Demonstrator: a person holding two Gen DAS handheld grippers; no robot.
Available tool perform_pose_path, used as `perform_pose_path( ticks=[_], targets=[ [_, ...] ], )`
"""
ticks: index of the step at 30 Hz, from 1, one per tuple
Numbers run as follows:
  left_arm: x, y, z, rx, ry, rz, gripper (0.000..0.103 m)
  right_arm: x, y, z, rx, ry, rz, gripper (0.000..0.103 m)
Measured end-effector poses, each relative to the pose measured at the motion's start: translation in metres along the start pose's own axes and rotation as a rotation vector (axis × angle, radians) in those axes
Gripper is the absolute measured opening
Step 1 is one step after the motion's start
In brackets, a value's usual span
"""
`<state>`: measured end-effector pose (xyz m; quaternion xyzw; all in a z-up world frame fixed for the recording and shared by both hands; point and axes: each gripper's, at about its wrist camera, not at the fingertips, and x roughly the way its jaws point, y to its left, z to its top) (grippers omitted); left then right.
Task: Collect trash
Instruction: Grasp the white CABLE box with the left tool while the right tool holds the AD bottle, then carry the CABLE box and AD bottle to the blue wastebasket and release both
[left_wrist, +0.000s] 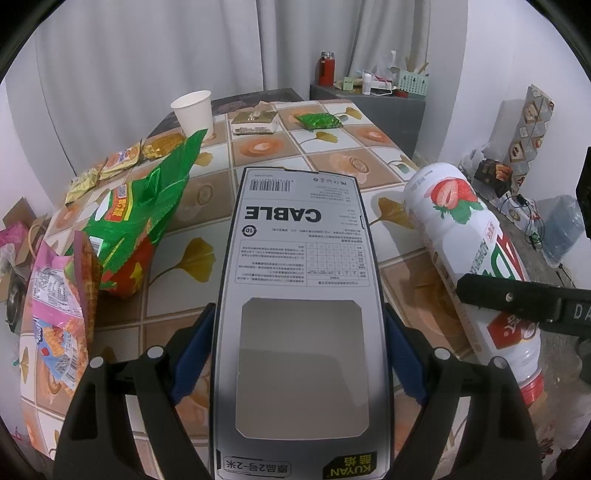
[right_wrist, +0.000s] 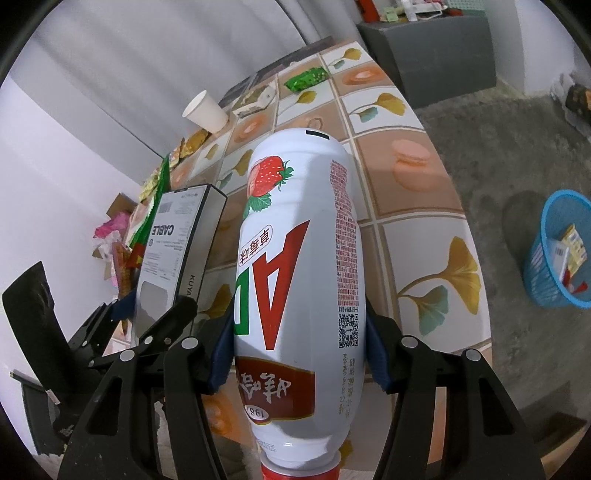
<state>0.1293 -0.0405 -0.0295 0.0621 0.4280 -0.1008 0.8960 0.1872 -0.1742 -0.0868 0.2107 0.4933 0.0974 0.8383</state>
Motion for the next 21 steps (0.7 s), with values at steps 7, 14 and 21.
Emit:
perform_pose_path(
  ticks=[7, 14, 21],
  targets=[
    [-0.007, -0.001, -0.001, 0.003, -0.017, -0.009, 0.083, -0.012, -0.002, -0.004, 0.021, -0.024, 0.011, 0.056],
    [-0.015, -0.001, -0.003, 0.005, -0.037, -0.041, 0.083, -0.025, -0.009, -0.012, 0.074, -0.052, 0.009, 0.056],
    [-0.023, -0.012, 0.001, 0.034, -0.055, -0.088, 0.083, -0.040, -0.023, -0.020, 0.130, -0.105, 0.026, 0.056]
  ],
)
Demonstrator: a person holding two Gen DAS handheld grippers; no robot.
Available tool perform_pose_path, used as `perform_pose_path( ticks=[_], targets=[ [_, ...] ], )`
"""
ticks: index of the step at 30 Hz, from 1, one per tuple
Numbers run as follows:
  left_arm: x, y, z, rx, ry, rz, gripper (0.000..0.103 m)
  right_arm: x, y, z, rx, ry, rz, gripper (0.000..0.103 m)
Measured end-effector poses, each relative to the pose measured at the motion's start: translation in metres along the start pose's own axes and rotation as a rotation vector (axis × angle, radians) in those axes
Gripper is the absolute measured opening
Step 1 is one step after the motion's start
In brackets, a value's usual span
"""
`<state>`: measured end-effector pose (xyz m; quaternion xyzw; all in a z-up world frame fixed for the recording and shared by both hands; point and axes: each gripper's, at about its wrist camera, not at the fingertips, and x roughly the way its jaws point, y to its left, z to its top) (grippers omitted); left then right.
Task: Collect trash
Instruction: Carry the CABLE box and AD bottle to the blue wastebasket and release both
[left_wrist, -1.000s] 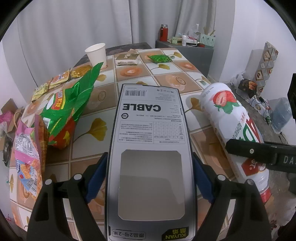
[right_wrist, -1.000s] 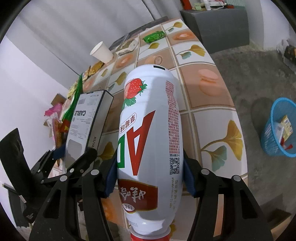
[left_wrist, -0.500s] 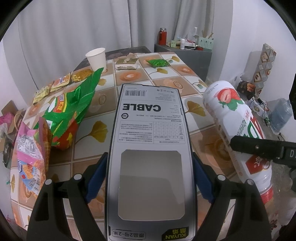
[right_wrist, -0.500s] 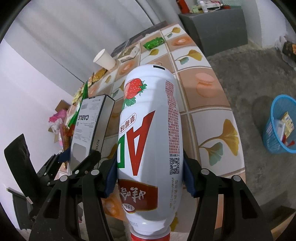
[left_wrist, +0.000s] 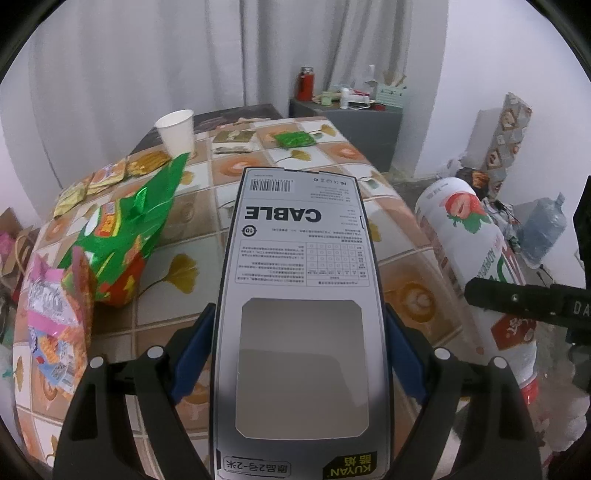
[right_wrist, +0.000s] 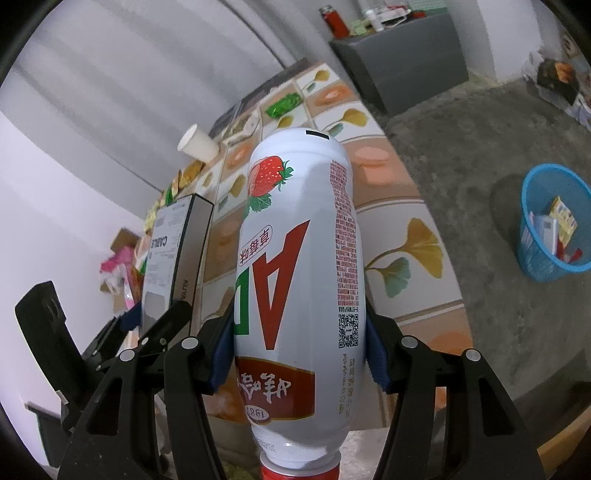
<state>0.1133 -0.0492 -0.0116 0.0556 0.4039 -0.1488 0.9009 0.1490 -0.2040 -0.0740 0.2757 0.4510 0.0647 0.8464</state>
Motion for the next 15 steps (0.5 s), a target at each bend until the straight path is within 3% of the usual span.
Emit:
perform_pose_path(
  ticks=[3, 8, 15],
  targets=[
    [-0.003, -0.016, 0.007, 0.044, -0.008, -0.015, 0.083, -0.011, -0.013, 0.000, 0.039, -0.039, 0.035, 0.056],
    [0.000, -0.063, 0.031, 0.116, -0.002, -0.108, 0.083, -0.042, -0.057, 0.006, 0.143, -0.130, 0.039, 0.056],
    [0.037, -0.176, 0.083, 0.263, 0.081, -0.318, 0.083, -0.109, -0.171, 0.009, 0.396, -0.307, -0.047, 0.056]
  ],
)
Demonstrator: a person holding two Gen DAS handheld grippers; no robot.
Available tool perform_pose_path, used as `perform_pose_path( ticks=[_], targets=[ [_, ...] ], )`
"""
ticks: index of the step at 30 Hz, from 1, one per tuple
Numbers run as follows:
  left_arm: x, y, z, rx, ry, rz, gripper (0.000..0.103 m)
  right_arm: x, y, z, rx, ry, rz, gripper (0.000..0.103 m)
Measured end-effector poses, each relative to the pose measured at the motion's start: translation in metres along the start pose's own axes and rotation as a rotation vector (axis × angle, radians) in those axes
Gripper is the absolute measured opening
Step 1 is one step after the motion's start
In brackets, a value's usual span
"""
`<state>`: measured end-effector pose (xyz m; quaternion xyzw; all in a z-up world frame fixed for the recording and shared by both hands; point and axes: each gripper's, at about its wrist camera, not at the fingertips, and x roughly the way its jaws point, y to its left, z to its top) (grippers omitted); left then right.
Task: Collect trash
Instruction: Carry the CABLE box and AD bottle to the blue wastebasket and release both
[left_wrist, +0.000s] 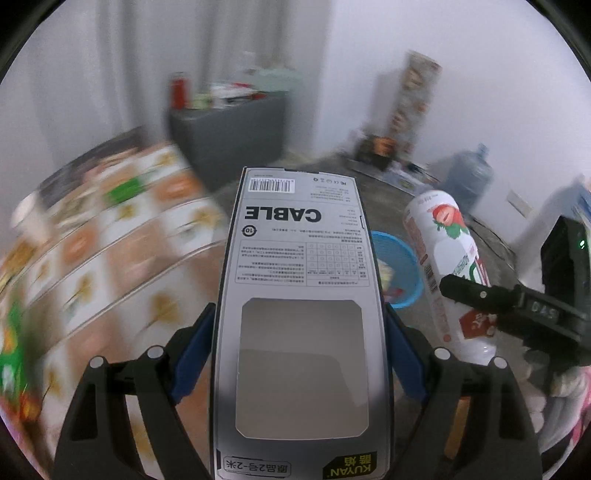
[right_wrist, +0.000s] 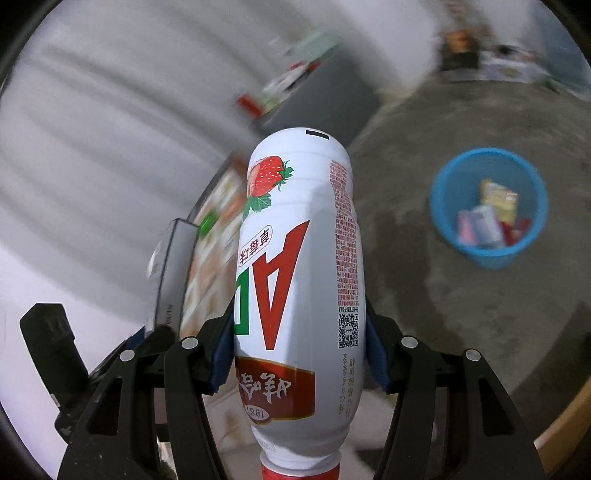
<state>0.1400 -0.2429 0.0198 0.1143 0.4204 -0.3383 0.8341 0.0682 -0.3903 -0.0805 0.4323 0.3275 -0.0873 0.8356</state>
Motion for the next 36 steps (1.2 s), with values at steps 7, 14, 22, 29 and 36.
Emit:
perform_pose_path(
  ticks=[7, 14, 22, 29, 36],
  targets=[
    [0.115, -0.084, 0.057, 0.114, 0.173, -0.129, 0.083, 0.009, -0.090, 0.044, 0.203, -0.040, -0.091, 0.056],
    [0.216, -0.138, 0.095, 0.157, 0.272, -0.178, 0.085, 0.050, -0.155, 0.094, 0.326, -0.027, -0.152, 0.057],
    [0.314, -0.162, 0.108, 0.164, 0.338, -0.164, 0.086, 0.087, -0.208, 0.106, 0.401, -0.065, -0.243, 0.073],
    [0.295, -0.152, 0.104, 0.132, 0.284, -0.240, 0.086, 0.065, -0.200, 0.074, 0.388, -0.122, -0.242, 0.073],
    [0.214, -0.138, 0.106, 0.175, 0.154, -0.287, 0.086, 0.032, -0.172, 0.041, 0.344, -0.171, -0.237, 0.073]
  ],
)
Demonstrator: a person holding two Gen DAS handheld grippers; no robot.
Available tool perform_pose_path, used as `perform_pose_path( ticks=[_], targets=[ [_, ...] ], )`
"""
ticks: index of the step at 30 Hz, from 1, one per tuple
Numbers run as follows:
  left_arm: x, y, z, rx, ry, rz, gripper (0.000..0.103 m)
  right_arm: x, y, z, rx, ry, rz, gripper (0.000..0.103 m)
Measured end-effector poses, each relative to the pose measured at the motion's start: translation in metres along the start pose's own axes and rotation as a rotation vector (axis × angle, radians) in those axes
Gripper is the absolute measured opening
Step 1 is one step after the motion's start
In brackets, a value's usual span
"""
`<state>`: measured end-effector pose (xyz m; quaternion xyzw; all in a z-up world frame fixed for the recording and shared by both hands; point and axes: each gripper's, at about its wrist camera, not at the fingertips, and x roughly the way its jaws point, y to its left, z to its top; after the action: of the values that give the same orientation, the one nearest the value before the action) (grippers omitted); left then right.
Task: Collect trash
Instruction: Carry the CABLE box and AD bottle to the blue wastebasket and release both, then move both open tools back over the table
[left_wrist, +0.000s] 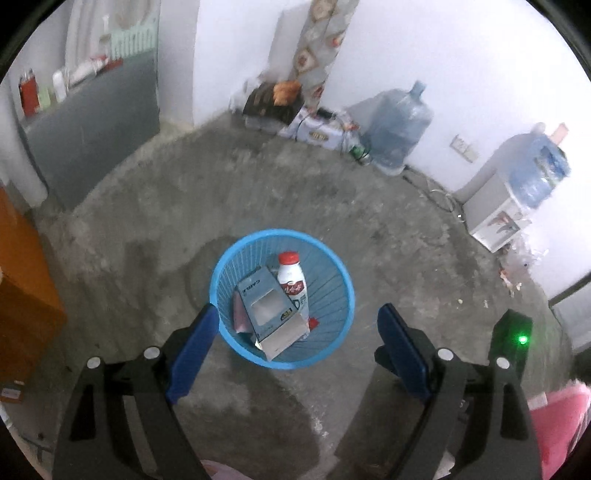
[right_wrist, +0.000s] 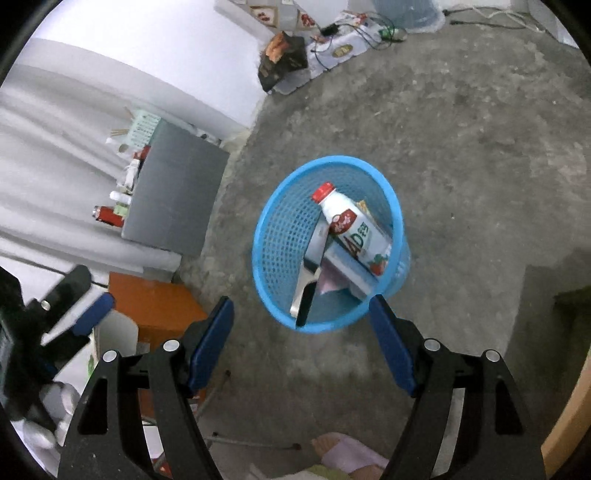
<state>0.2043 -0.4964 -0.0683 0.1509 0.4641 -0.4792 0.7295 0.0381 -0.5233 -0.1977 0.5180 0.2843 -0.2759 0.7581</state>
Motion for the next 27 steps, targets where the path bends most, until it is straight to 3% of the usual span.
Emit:
perform_pose_path(
  ticks=[5, 11, 18, 27],
  targets=[
    [-0.081, 0.003, -0.032, -0.018, -0.079, 0.012, 0.086, -0.032, 0.023, -0.023, -0.076, -0.023, 0.042, 0.073],
    [-0.193, 0.036, -0.107, -0.181, -0.213, 0.047, 0.086, -0.057, 0.069, -0.045, -0.204, 0.030, 0.150, 0.073],
    [-0.292, 0.063, -0.222, -0.267, -0.317, 0.219, 0.086, -0.064, 0.131, -0.075, -0.371, 0.140, 0.283, 0.073],
    [-0.383, 0.091, -0.350, -0.370, -0.455, 0.418, 0.086, -0.052, 0.190, -0.126, -0.481, 0.288, 0.360, 0.073]
  ],
)
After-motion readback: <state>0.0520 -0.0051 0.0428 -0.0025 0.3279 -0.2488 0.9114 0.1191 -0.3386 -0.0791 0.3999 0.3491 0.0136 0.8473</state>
